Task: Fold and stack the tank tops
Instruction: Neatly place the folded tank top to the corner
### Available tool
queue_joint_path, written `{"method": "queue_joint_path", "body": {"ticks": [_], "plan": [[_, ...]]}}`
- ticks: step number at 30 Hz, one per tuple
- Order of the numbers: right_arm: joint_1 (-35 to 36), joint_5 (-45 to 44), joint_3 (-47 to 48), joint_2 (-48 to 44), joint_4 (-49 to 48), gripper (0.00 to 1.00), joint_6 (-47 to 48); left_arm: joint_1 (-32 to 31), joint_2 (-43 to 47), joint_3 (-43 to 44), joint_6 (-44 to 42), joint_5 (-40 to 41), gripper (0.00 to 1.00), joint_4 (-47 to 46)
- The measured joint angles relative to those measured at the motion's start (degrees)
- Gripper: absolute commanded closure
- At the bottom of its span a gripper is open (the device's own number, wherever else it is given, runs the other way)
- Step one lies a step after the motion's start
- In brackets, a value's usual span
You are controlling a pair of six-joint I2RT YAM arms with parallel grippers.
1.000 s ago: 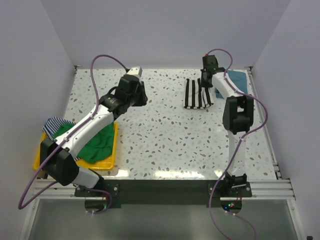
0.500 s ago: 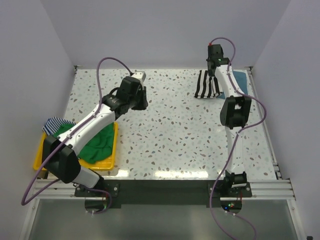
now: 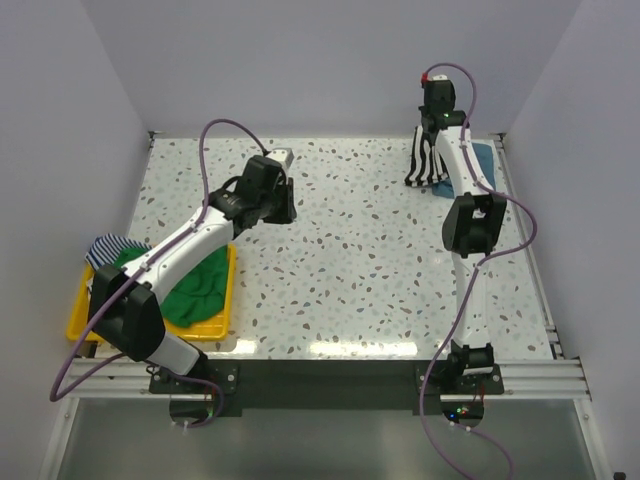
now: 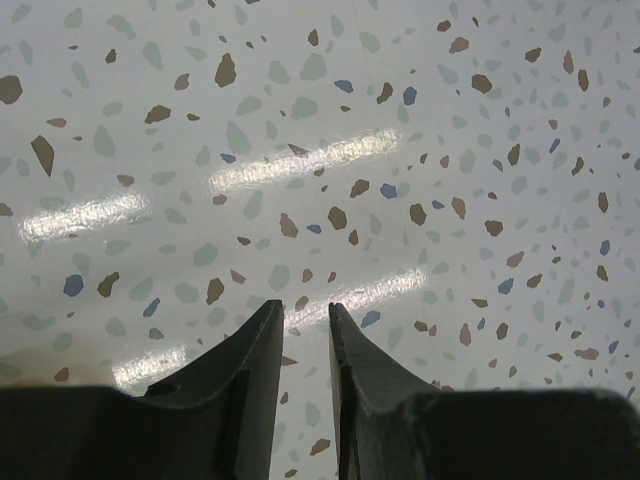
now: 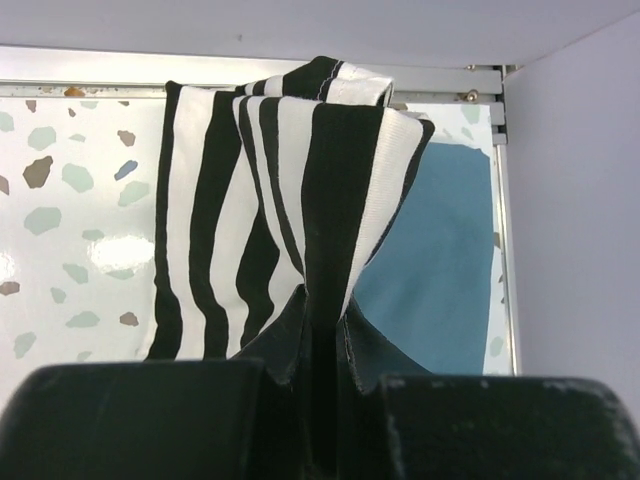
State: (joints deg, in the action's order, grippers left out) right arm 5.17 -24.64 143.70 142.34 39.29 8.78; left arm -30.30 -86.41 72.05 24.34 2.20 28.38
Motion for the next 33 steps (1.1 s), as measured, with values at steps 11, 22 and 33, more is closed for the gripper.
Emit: {"method": "queue_joint_path", "body": {"ticks": [11, 22, 33], "plan": [[-0.3, -1.2, 0.0, 0.0, -1.7, 1.0, 2.0, 0.3, -0.9, -0.6, 0.0, -0.8, 0.71, 0.0], [-2.0, -1.4, -3.8, -1.5, -3.9, 1.0, 0.9, 0.3, -0.9, -0.7, 0.0, -2.1, 0.71, -0.1], [-6.7, 0.2, -10.4, -5.3, -6.3, 1.0, -4.4, 0.3, -0.9, -1.3, 0.0, -3.3, 0.71, -0.4]]}}
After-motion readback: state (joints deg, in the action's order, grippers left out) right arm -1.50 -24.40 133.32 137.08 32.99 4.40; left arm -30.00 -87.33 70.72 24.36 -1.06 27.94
